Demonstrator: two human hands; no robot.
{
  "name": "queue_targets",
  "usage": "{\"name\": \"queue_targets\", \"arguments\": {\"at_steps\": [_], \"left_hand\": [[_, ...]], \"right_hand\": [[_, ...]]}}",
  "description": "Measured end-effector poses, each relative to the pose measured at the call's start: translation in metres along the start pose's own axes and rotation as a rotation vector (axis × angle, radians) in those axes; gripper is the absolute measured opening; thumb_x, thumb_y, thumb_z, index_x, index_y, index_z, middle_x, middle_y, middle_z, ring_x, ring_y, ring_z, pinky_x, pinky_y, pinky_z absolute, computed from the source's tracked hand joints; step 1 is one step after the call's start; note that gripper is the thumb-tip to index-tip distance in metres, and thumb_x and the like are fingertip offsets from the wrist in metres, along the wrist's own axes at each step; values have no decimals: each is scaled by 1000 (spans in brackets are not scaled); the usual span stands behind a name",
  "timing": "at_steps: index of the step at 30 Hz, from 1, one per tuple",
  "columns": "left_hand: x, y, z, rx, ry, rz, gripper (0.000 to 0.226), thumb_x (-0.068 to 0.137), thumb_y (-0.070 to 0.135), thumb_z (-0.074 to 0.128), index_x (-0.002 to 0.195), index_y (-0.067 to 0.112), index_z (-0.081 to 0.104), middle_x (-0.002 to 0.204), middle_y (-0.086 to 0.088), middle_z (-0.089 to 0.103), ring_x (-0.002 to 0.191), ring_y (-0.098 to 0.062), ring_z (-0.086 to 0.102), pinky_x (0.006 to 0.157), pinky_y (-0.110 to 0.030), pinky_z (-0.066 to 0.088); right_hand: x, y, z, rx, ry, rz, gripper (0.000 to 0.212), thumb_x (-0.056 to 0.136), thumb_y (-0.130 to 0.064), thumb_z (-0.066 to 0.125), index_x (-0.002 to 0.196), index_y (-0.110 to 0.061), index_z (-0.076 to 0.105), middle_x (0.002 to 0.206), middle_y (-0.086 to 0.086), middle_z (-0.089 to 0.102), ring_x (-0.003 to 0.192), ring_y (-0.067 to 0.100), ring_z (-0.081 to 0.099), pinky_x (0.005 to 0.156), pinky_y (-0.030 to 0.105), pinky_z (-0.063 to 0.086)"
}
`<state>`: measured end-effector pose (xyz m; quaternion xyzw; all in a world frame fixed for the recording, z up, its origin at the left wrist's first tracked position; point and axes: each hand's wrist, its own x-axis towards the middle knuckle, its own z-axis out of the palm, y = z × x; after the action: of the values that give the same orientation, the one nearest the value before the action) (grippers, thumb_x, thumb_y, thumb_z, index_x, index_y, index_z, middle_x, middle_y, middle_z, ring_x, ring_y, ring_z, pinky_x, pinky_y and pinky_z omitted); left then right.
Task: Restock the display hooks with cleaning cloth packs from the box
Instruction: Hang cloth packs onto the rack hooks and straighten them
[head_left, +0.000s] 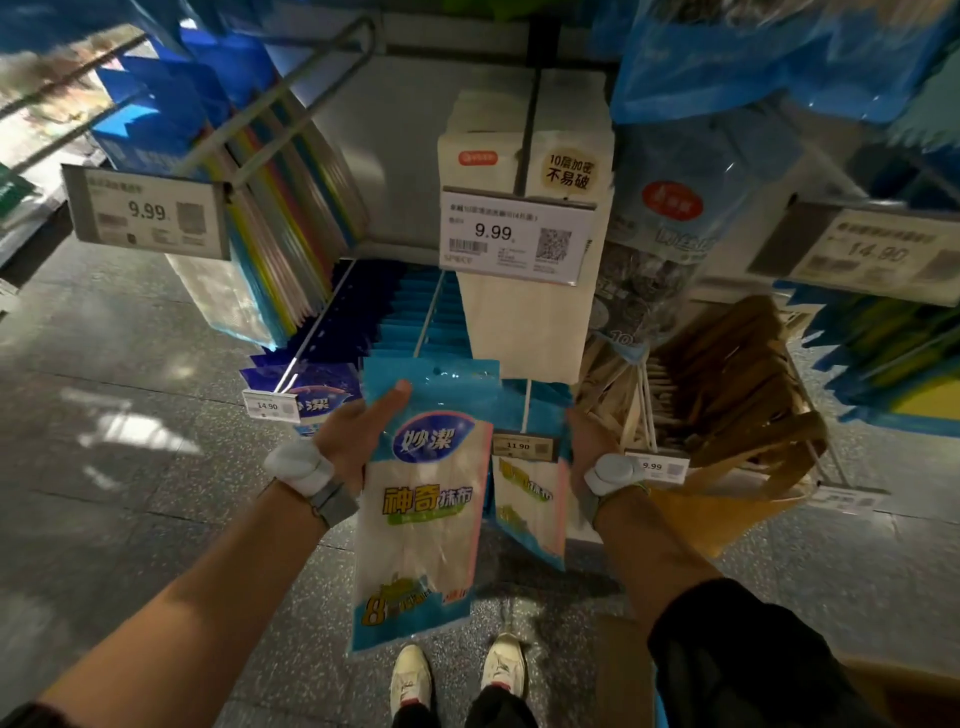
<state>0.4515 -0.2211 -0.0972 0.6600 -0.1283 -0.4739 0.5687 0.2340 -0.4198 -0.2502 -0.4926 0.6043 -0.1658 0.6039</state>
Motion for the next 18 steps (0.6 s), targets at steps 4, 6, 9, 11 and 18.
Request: {"name": "queue_targets", "arguments": {"at_steps": [4, 6, 9, 11, 18], "left_hand": [[-2, -14, 7, -45, -107, -27, 79, 40, 70, 90, 103, 22, 78, 101, -4, 81, 90, -25, 78, 72, -36, 61], [2, -21, 12, -28, -177, -19, 65, 44, 71, 88, 96, 32, 82, 102, 1, 81, 93, -20, 78, 84, -41, 61], [5, -29, 25, -69, -189, -87, 50, 64, 62, 83, 104, 32, 82, 114, -3, 78, 109, -27, 73, 106, -53, 51], [6, -37, 32, -73, -199, -138, 56, 73, 58, 83, 117, 22, 76, 121, -10, 75, 115, -35, 70, 108, -60, 47], [4, -60, 55, -30, -305, -212, 38, 82, 57, 75, 108, 29, 81, 121, -6, 76, 119, -33, 68, 110, -57, 47]], "right_hand": [[-47, -47, 3, 11, 8, 5, 44, 99, -45, 44, 115, -11, 66, 112, 14, 67, 104, 33, 63, 99, 42, 50], [-68, -58, 0, 65, 68, -55, 43, 108, -29, 37, 138, -2, 52, 140, 17, 55, 131, 36, 50, 112, 40, 38], [-97, -56, 3, 168, 132, -158, 50, 104, -39, 48, 143, -9, 50, 150, 12, 48, 137, 28, 45, 116, 35, 32], [-114, -57, 1, 226, 149, -196, 49, 92, -60, 56, 120, -21, 67, 125, 6, 67, 116, 24, 62, 107, 44, 46], [-135, -45, -20, 372, -157, -98, 23, 94, -31, 67, 109, -14, 73, 111, 14, 75, 105, 31, 72, 97, 50, 55]]}}
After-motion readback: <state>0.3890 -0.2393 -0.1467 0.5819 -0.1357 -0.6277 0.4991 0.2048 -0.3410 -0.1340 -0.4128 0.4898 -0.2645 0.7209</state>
